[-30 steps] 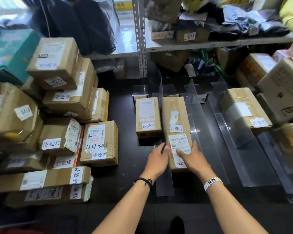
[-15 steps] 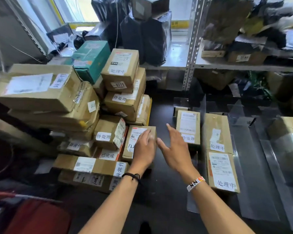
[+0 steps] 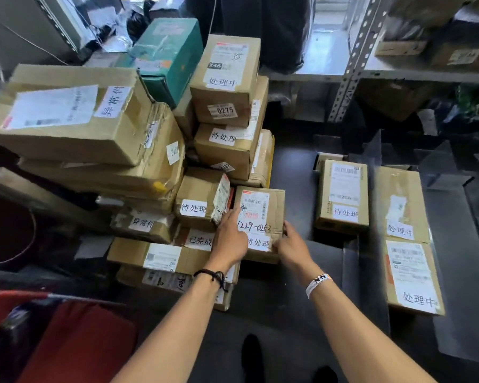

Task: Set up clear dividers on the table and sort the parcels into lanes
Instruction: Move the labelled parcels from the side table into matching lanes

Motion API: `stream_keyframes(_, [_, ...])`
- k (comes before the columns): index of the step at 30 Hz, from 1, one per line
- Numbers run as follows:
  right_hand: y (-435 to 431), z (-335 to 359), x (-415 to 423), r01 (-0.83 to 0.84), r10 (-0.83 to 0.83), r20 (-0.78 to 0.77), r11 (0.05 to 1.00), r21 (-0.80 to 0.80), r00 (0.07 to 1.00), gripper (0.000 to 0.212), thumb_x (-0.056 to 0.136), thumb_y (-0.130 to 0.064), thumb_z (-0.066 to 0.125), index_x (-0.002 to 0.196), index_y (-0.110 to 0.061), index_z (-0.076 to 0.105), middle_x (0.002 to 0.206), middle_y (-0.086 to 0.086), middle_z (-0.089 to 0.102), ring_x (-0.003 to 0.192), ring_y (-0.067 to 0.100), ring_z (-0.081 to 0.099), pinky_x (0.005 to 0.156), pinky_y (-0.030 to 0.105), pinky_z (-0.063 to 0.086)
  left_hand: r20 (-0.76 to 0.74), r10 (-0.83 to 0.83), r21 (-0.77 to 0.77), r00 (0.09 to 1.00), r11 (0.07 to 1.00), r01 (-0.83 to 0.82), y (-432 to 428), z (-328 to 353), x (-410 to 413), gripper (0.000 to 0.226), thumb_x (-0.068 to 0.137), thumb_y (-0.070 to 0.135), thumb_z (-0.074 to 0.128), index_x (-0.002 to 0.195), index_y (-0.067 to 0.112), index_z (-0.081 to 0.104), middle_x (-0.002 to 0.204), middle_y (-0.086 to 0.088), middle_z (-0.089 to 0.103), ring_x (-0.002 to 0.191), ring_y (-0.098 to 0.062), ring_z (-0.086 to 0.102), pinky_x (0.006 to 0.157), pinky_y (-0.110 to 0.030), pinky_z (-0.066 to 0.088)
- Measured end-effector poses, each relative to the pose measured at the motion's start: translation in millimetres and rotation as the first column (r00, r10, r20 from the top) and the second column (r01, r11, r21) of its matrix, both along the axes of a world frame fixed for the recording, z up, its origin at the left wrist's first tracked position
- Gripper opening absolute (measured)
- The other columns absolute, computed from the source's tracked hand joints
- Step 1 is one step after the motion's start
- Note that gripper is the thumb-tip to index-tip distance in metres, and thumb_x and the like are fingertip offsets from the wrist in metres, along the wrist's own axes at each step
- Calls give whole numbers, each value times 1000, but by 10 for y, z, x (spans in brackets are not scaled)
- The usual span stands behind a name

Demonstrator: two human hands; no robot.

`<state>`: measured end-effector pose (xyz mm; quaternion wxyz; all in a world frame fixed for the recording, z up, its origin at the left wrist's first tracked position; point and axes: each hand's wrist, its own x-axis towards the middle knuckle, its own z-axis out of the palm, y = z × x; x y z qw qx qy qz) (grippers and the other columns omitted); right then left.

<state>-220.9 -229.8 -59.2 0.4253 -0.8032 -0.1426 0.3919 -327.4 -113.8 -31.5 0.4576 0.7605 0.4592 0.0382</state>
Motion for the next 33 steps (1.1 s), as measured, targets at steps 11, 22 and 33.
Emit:
stream_keyframes(11, [-203, 53, 106, 164, -148, -132, 979, 118, 980, 69, 94, 8, 51, 150, -32, 54, 115, -15, 77, 104, 5, 73, 80, 19, 57, 181, 95, -41, 979, 995, -89, -36, 65, 83, 54, 99, -2, 45, 146, 23, 56, 149, 4, 54, 138, -14, 50, 117, -41, 44])
stream_keyframes(22, [-870, 605, 410, 245, -243, -49, 914, 324, 969, 67, 97, -4, 58, 155, -36, 48, 140, -8, 67, 121, 13, 67, 92, 31, 55, 507, 93, -55, 857, 996, -76, -596, 566, 374, 69, 87, -14, 50, 139, 30, 64, 144, 9, 52, 136, -4, 50, 117, -34, 46])
stream_keyframes(33, [-1567, 1085, 743, 254, -296, 23, 856, 451, 955, 65, 95, -4, 59, 148, -42, 53, 116, -24, 75, 106, 10, 75, 87, 35, 63, 669, 121, -179, 733, 984, 0, -1107, 819, 788, 64, 92, 16, 74, 145, 42, 50, 150, 6, 52, 134, -10, 55, 106, -31, 50])
